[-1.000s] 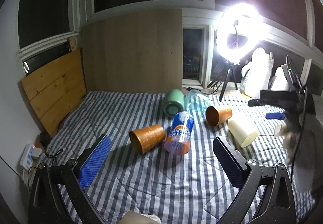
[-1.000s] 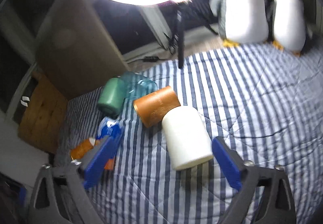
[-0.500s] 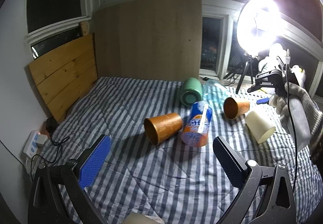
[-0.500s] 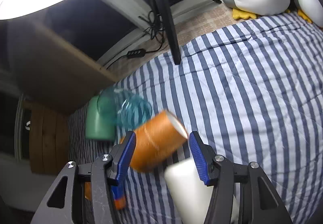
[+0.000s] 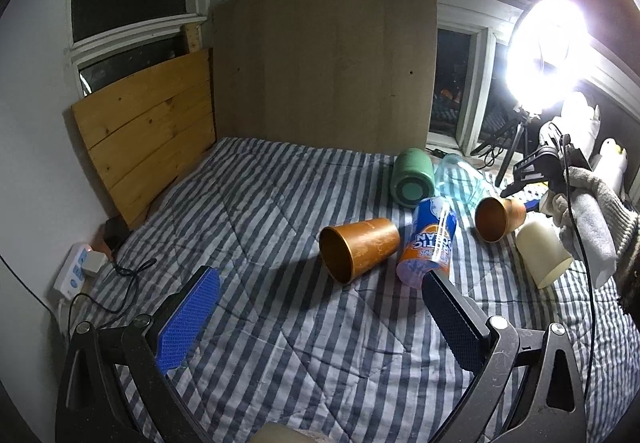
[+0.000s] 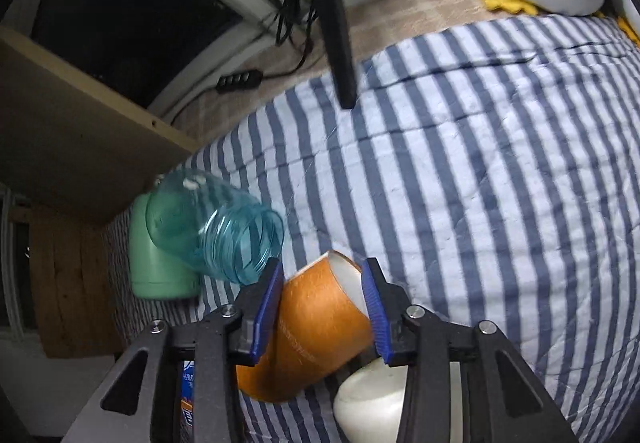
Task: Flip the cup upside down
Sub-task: 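Lift the orange cup with the right gripper and carry it toward the left tool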
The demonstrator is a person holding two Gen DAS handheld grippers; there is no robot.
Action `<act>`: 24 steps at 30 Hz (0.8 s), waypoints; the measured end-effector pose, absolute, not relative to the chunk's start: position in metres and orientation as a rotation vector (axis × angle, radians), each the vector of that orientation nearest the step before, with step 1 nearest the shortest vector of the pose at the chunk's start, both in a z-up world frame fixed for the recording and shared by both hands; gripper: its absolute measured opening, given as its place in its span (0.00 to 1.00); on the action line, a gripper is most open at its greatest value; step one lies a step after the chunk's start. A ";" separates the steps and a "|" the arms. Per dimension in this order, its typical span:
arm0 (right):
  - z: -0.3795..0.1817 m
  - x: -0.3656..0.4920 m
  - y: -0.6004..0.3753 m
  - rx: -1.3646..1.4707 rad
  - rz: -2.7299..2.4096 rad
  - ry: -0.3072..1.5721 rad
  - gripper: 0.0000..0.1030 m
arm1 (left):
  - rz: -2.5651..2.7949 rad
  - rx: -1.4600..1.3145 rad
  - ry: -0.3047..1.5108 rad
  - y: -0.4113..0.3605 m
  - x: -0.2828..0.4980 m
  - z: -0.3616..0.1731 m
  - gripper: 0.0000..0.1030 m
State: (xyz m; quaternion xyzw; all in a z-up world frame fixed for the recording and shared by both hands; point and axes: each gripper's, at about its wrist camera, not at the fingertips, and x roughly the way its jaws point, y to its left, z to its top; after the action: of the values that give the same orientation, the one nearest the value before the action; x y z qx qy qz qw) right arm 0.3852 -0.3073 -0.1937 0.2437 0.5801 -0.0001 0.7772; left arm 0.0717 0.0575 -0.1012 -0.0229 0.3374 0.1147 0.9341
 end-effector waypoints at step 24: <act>-0.191 0.318 -0.206 0.120 0.255 1.319 0.27 | 0.194 -0.052 0.688 0.049 0.073 -0.097 1.00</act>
State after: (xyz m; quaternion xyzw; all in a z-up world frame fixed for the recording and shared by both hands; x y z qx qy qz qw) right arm 0.3177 -0.2062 -0.1913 0.0557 0.6105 0.1181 0.7812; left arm 0.0732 0.0490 -0.0970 -0.0254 0.3367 0.0948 0.9365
